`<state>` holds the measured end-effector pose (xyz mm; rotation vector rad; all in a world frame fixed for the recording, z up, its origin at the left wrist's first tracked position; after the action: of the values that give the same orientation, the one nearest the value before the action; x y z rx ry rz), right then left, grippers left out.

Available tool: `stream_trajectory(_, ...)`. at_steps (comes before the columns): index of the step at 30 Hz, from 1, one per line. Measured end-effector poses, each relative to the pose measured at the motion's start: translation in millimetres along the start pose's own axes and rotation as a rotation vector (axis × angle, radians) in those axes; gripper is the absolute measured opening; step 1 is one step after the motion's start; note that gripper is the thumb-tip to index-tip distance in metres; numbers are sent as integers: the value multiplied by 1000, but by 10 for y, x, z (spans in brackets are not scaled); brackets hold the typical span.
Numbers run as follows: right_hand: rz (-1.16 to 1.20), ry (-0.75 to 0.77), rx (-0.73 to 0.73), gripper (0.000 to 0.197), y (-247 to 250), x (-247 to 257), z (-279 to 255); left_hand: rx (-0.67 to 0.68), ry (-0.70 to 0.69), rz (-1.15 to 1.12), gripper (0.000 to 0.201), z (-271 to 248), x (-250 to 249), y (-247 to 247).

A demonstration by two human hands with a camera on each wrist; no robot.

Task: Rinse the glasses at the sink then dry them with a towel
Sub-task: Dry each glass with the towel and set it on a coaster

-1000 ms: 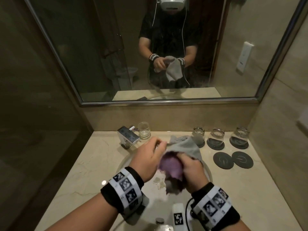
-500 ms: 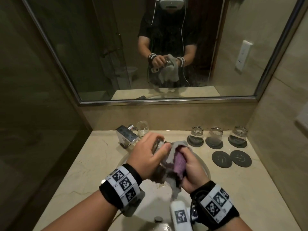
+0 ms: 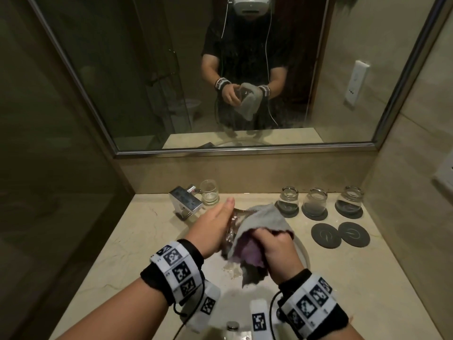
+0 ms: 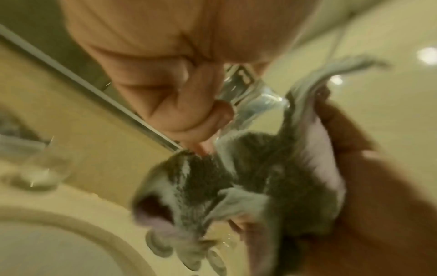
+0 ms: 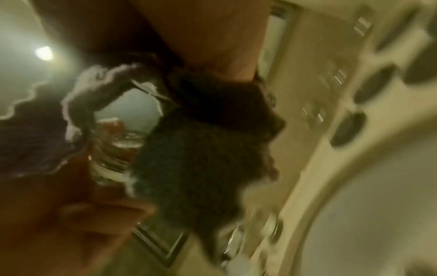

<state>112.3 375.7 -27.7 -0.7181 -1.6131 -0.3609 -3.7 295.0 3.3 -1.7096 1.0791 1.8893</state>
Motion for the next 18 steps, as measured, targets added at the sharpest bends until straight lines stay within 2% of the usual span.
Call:
stream_trajectory(1, -172, 34, -11, 16, 15, 43, -23, -4, 44, -20, 64, -4, 20, -13)
stream_trajectory(3, -263, -15, -17, 30, 10, 8, -57, -3, -80, 55, 44, -46, -107, -49)
stream_trajectory(4, -164, -27, -26, 26, 20, -8, -32, -3, -195, 129, 35, -80, -214, -63)
stream_trajectory(5, -1, -46, 25, 15, -24, -40, 7, -3, -307, 209, 31, -128, -325, -76)
stream_trajectory(6, 228, -82, 104, 17, -114, -74, 31, -1, -399, 280, 33, -163, -386, -84)
stream_trajectory(7, 390, -131, 146, 36, -159, -123, 49, 0, -441, 317, 41, -185, -416, -88)
stream_trajectory(8, 462, -159, 149, 47, -180, -115, 39, 0, -435, 313, 49, -172, -395, -78)
stream_trajectory(9, 459, -135, 126, 46, -154, -105, 47, 3, -371, 277, 55, -138, -341, -60)
stream_trajectory(12, 58, 102, -29, 12, 41, 122, -6, -3, -33, 3, 72, -40, -82, -27)
stream_trajectory(13, -40, 120, -25, 5, 12, 158, -31, -16, 25, -41, 71, -29, -33, -28)
stream_trajectory(14, -111, 123, -20, 10, -8, 153, -30, -34, 5, -1, 66, -26, -42, -14)
stream_trajectory(15, -71, 91, 2, 13, -29, 110, -14, -45, -82, 103, 59, -41, -102, -9)
stream_trajectory(16, 46, 44, 36, 5, -56, 71, 15, -42, -197, 213, 54, -86, -197, -25)
stream_trajectory(18, 383, -137, 198, 26, -194, -44, 24, -9, -391, 369, 54, -174, -377, -83)
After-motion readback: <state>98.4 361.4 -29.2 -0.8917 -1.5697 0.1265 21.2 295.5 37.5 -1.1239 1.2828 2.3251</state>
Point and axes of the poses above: each hand's wrist, its own z-axis towards the middle knuckle, its own y-axis out of the back of the hand, x = y × z, the point moved 9 cm from there along z, towards the middle knuckle, and after that the axes turned 11 degrees about -z, right-handed, at the moved point
